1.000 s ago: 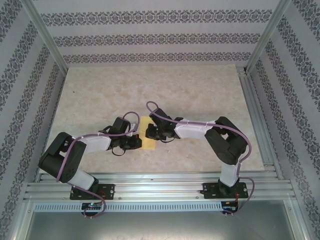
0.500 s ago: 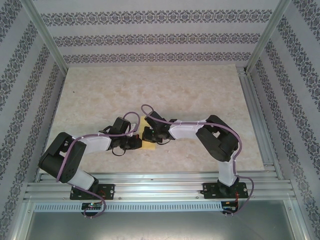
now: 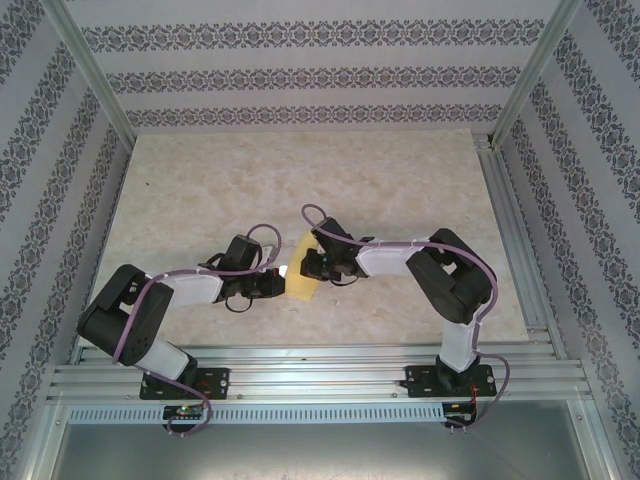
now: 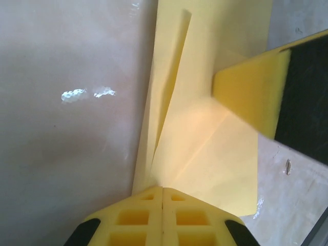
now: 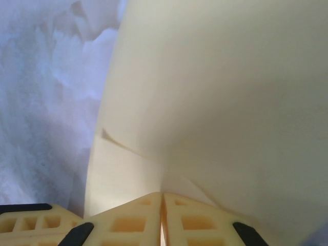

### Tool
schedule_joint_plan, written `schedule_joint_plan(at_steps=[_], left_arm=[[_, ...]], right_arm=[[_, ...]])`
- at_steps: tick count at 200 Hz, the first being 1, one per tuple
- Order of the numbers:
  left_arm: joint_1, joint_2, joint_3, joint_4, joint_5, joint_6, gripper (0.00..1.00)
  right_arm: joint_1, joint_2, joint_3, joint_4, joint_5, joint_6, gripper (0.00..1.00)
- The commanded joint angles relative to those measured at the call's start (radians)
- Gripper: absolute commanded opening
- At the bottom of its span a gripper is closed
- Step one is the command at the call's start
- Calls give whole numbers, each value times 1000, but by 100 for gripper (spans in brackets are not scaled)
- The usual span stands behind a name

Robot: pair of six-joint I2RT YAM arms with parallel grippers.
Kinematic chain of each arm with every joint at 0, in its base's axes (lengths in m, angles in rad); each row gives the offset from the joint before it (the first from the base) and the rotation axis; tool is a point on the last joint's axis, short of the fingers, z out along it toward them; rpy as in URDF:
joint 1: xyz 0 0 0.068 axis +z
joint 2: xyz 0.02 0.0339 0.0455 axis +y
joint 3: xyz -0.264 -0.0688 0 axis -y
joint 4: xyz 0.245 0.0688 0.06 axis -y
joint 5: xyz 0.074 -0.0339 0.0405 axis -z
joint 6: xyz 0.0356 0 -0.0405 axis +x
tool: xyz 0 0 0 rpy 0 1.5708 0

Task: Fold a paper plane with a square sheet of paper (fold left side to right side)
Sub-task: First fold in half a square sheet of paper at the center of the table, then turn over the paper at the center of the table.

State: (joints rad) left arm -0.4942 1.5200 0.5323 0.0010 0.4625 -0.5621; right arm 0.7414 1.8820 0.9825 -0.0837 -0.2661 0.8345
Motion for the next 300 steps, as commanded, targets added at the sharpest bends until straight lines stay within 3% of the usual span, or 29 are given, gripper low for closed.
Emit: schedule_joint_plan(at_steps=[1,27,67,103,147,162,173,230,282,300], left_arm=[[-10,26,-54,-126,-64,18,0],[-9,23,-51,-125,-63,17,0],[-10,10,-43,-138,-65,23,0],[-11,-36,4,-181,-50,36,0],[-8,-182,188,-334,-45,94,31],[-8,-224,239,-370,-59,111,44],[-9,-234,262,-388,-58,121,47],[-8,-141,221,-306,11,103,48],[-8,50,337,-329,14,256,48],[-8,115,383,-343,18,287,43]], right_arm=[[-81,-3,-76,-112,175,-59,10],[-76,-24,-76,-65,109,-55,11],[-114,-81,-103,-95,162,-72,11],[-167,-280,-110,-195,224,-143,17],[-260,-538,-179,-252,230,-208,32],[-301,-607,-228,-226,188,-213,39],[-327,-646,-270,-185,126,-193,41],[-338,-671,-436,34,-29,-75,43],[-336,-621,-452,58,-71,-131,43],[-336,-610,-459,82,-80,-117,43]])
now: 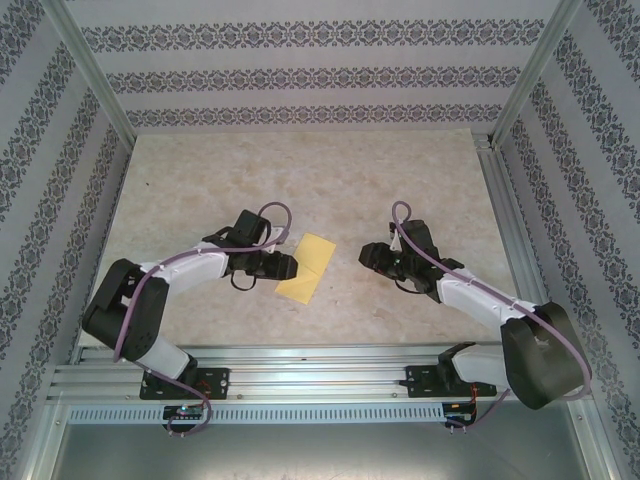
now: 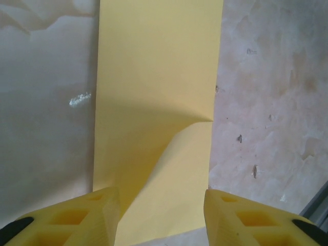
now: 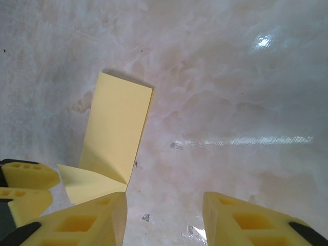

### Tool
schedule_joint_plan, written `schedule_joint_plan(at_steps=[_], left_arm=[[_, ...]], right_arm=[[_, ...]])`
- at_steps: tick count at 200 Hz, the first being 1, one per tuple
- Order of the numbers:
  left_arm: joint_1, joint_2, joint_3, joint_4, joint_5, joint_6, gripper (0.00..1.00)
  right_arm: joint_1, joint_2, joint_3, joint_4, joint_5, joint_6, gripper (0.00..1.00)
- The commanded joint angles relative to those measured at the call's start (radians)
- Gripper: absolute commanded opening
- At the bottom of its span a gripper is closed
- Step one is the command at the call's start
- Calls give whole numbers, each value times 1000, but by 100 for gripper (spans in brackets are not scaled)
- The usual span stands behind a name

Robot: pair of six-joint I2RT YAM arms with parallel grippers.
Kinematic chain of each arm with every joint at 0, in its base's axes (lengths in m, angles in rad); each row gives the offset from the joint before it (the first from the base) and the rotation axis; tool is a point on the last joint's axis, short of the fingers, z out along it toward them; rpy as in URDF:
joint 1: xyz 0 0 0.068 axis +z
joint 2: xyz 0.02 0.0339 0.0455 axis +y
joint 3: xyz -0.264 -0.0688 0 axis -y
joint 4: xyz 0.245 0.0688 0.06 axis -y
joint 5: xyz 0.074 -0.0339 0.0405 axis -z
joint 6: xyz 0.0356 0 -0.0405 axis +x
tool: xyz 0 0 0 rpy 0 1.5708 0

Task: Fold a paper plane with a square sheet of paper (fold left side to right side)
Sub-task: Turn over the paper at the center of the table.

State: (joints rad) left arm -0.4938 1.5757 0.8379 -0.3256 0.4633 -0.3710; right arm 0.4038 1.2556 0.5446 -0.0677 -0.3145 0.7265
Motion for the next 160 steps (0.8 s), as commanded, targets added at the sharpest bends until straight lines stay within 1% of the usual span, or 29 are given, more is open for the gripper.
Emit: schedule_joint_plan(at_steps=[1,37,71,85,96,115,132,141,160], left_arm=[[-8,64,79,-17,18,98,43],[-9,152,130,-18,55,128,29],[-8,183,145,-12,90,139,9],[-9,163,145,-6,103,127,3],[-7,129,144,8,106,84,0],[-7,63,129,50,113,-28,0],[-7,2,93,104,107,-114,0],[-7,-21,78,119,101,-140,0],[-7,-54,57,133,92,-170,0]], right_arm=[[2,16,-21,67,-33,-8,43],[2,23,-19,62,-38,-15,43],[2,33,-20,74,-50,-18,43],[2,44,-27,114,-75,6,43],[3,56,-36,163,-98,48,43],[26,86,-57,273,-112,159,44],[63,133,-89,420,-103,284,48],[87,171,-99,507,-96,340,52],[140,278,-104,677,-85,431,52]])
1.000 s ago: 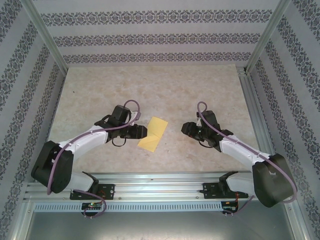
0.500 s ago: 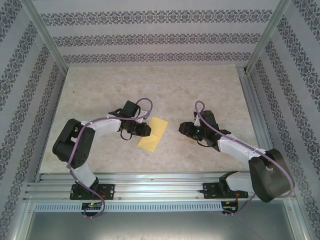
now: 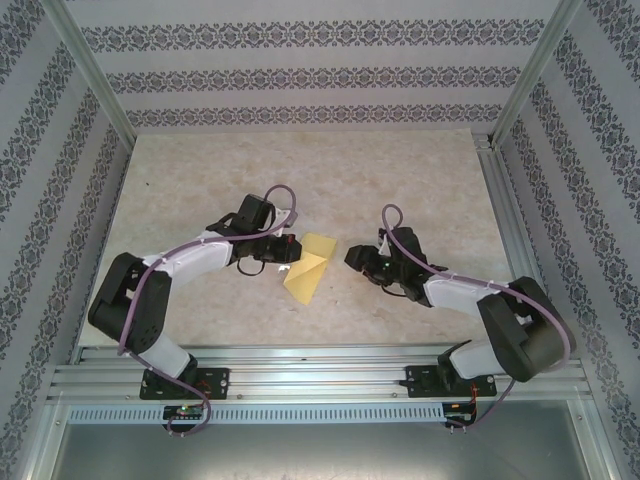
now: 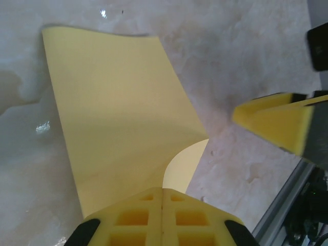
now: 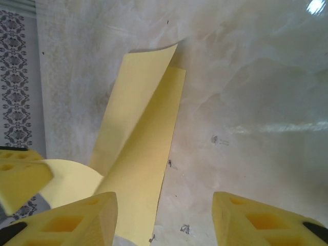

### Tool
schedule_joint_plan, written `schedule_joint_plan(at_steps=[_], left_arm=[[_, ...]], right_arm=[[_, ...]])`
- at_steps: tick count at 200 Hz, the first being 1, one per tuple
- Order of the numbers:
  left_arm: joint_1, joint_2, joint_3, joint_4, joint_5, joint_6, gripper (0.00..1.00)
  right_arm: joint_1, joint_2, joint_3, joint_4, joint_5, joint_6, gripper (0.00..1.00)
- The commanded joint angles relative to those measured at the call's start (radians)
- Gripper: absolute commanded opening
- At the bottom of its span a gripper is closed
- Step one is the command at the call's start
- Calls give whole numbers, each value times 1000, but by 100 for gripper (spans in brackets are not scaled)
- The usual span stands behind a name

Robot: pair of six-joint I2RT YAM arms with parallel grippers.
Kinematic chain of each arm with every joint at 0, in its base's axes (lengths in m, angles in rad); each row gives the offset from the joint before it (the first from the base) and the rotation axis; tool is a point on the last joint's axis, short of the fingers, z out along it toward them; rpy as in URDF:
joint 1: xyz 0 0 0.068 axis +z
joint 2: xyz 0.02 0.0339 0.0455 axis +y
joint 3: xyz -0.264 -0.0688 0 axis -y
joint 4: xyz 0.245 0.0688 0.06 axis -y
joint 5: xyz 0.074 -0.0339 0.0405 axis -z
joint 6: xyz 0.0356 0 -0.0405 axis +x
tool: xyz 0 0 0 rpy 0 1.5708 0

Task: Fold a paper plane with a square sheet of paper (fold left side to right side)
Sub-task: Turn over the paper at the center of the table.

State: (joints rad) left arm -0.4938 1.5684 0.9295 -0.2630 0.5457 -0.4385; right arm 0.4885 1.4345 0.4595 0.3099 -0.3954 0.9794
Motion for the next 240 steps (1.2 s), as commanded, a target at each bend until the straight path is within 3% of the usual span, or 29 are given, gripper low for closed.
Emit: schedule_joint_plan(at_steps=[1,33,50,116,240], left_arm=[[-7,-49,-36,70,10,-103,0],[-7,-61,-42,52,-5,-97,0],[-7,-54,-45,36,-19,-88,0],[-7,-6,-54,43,-36,-80,0],[-7,18,-46,12,-63,-55,0]], right_arm=[[58,105,-18,310,-4,183,52],[98,338,-24,682,-11,345,51],[112,410,-27,775,-7,387,49],[102,310,-34,655,10,332,46],[124,227,-52,582,44,340,51]])
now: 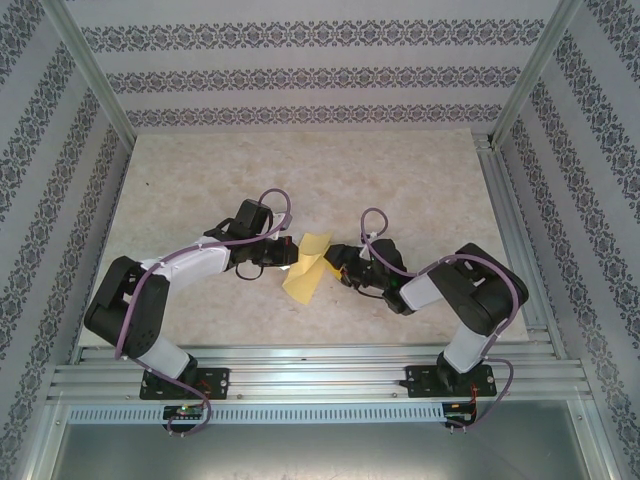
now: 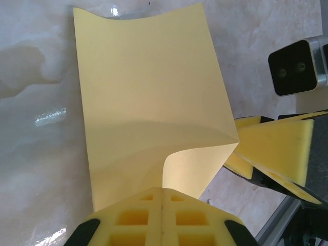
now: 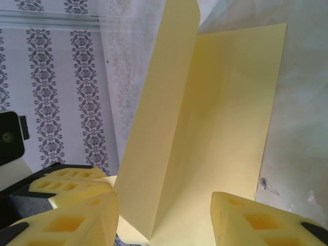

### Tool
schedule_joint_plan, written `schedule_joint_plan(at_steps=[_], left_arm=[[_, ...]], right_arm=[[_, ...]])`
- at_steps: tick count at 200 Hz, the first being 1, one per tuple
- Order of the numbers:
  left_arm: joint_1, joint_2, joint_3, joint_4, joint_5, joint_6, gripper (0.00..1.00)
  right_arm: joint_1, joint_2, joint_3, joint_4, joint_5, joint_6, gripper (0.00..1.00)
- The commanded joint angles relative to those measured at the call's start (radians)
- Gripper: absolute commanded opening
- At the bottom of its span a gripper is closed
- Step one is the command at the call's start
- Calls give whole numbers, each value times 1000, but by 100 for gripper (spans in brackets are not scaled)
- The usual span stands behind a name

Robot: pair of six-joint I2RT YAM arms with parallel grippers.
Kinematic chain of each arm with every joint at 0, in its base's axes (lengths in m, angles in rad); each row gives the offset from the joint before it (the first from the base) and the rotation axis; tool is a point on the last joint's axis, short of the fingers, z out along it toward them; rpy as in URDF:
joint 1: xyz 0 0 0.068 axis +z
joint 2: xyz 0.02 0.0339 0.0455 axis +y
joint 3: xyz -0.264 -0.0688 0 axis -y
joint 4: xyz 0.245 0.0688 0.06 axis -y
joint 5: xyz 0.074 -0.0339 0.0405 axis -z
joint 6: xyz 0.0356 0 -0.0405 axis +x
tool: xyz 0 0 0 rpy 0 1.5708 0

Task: Fold a paper plane with a square sheet of paper (fold left side to right side)
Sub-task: Turn over the paper at the center of the table.

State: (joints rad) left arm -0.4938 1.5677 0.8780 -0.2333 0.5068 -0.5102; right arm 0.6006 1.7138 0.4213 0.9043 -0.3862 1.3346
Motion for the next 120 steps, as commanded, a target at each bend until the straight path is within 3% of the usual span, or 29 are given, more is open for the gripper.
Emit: schedule_joint_plan(at_steps=[1,57,120], left_arm=[[-8,18,5,-17,-25,16,0],[-7,16,3,-17,-29,16,0],[-7,12,-2,-14,-28,16,0]], right_arm=[[11,-52,-13,-12,35,-15,51],[21,-47,-9,-48,29,-11,52],[82,62,33,-4,41,81,49]])
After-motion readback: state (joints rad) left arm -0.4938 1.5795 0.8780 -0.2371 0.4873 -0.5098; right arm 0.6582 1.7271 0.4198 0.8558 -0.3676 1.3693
